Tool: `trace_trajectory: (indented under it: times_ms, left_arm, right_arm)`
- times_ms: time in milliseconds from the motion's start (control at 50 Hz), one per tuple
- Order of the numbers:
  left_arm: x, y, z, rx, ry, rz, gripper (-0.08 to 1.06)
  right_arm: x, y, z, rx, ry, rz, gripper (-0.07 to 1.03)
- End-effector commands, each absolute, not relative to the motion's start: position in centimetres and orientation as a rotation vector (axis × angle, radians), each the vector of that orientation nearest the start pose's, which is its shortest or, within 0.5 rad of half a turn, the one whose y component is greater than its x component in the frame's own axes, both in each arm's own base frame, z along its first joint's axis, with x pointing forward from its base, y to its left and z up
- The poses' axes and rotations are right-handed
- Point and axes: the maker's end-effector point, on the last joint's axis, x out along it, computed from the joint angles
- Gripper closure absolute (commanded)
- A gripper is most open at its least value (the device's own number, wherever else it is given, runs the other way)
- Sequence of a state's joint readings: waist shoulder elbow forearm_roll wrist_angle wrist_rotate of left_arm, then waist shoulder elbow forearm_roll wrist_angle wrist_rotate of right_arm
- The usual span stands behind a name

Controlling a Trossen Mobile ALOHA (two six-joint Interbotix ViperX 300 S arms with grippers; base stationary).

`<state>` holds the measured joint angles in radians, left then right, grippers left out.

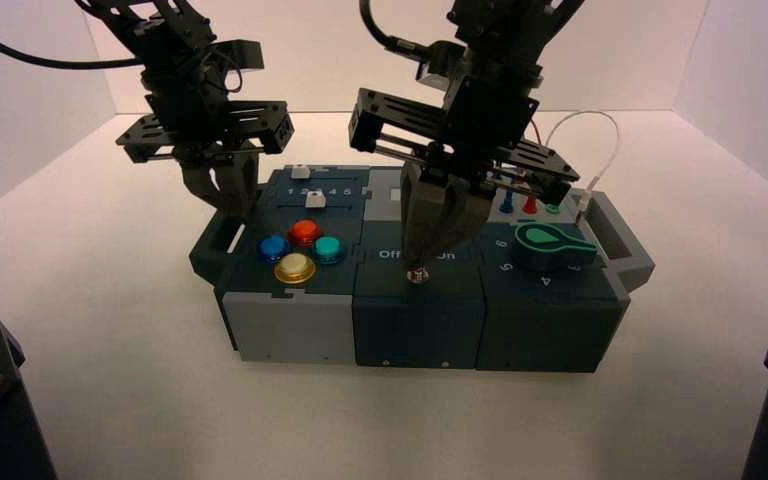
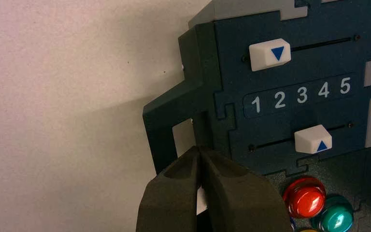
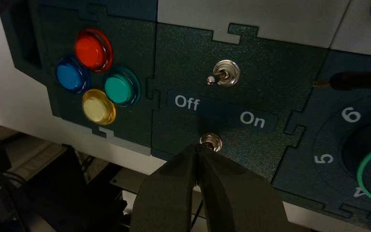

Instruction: Flip the bottom switch on with the right gripper.

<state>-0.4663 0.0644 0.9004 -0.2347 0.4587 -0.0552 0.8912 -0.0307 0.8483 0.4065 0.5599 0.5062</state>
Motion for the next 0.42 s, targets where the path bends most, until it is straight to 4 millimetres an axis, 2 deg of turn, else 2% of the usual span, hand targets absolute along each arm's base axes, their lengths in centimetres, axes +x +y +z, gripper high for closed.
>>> trace_trajectory:
  times_ms: [20, 100, 200, 320, 420]
  left_arm:
    - [23.9, -13.8, -1.0, 0.081, 1.460, -0.288, 1.01]
    - [23.9, -13.8, -1.0, 0.080, 1.459, -0.287, 1.01]
    - [23.9, -13.8, -0.9, 0.083, 1.452, -0.290, 1.01]
    - [23.9, -13.7, -0.9, 0.080, 1.452, -0.288, 1.01]
    - [23.9, -13.7, -0.9, 0.081, 1.452, -0.287, 1.01]
  right_arm:
    - [16.9, 25.6, 5.4, 0.217, 1.528, 0.310, 0.98]
    - [17.3, 26.7, 6.8, 0.228, 1.493, 0.354, 0.98]
    - [16.5, 27.5, 7.8, 0.222, 1.484, 0.396, 0.98]
    - [14.6, 27.5, 7.7, 0.198, 1.504, 0.421, 0.98]
    - [14.1, 26.8, 7.5, 0.198, 1.500, 0.421, 0.98]
